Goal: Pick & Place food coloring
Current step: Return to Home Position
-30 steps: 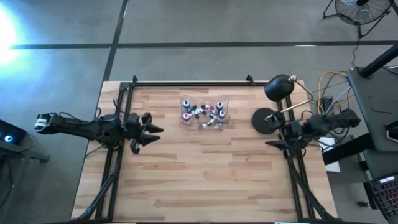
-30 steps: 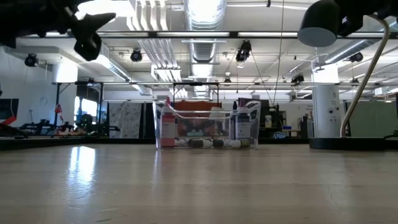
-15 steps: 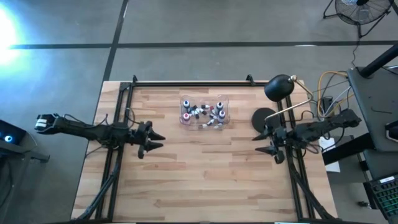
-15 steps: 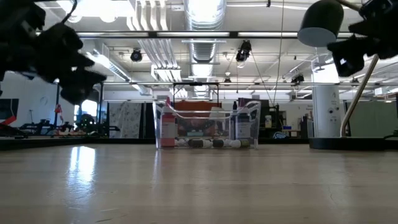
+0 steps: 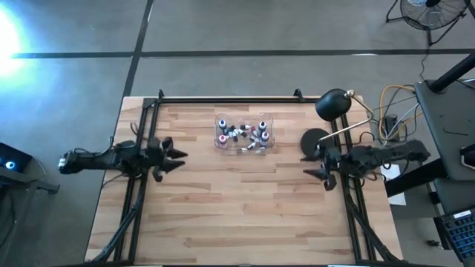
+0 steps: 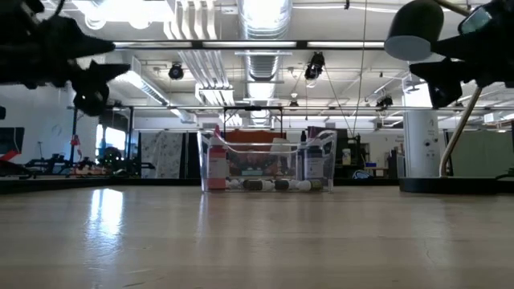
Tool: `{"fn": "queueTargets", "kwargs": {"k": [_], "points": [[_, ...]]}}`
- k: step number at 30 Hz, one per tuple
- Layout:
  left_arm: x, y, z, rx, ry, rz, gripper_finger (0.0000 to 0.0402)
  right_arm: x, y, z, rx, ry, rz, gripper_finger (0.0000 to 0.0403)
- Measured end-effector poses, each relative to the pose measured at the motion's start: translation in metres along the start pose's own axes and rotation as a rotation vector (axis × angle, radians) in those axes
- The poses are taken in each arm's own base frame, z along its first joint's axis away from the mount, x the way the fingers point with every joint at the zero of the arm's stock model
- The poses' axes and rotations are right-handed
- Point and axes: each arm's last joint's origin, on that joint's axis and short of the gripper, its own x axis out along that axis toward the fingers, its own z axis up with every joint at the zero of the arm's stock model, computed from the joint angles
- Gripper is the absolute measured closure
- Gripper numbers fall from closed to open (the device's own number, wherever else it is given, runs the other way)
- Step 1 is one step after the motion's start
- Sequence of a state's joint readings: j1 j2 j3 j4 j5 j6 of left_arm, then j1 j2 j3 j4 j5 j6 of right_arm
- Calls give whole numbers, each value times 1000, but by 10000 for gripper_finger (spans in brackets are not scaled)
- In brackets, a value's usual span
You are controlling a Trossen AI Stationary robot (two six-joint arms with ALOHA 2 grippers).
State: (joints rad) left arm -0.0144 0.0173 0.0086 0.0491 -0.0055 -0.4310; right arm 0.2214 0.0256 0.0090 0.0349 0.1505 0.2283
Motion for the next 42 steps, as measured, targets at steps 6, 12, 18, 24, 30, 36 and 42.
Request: {"fn": "queueTargets", "kwargs": {"k": [6, 12, 18, 24, 30, 36, 42], "points": [[-2, 8, 8, 6, -89, 87, 248, -2, -20, 9, -2, -96, -207, 195], [-2, 9, 7, 6, -80, 106, 248, -4, -30, 12, -7, -125, -311, 195], [-2, 9, 6, 6, -77, 107, 248, -4, -30, 11, -7, -124, -312, 195], [-2, 10, 6, 6, -77, 107, 248, -3, -30, 11, -7, -119, -312, 195], [-2, 10, 6, 6, -76, 108, 248, -3, -30, 11, -7, -114, -314, 195], [-2, 9, 6, 5, -73, 100, 248, -3, -30, 11, -9, -113, -314, 195], [-2, 9, 6, 5, -72, 100, 248, -2, -28, 6, -60, -47, -225, 195]]}}
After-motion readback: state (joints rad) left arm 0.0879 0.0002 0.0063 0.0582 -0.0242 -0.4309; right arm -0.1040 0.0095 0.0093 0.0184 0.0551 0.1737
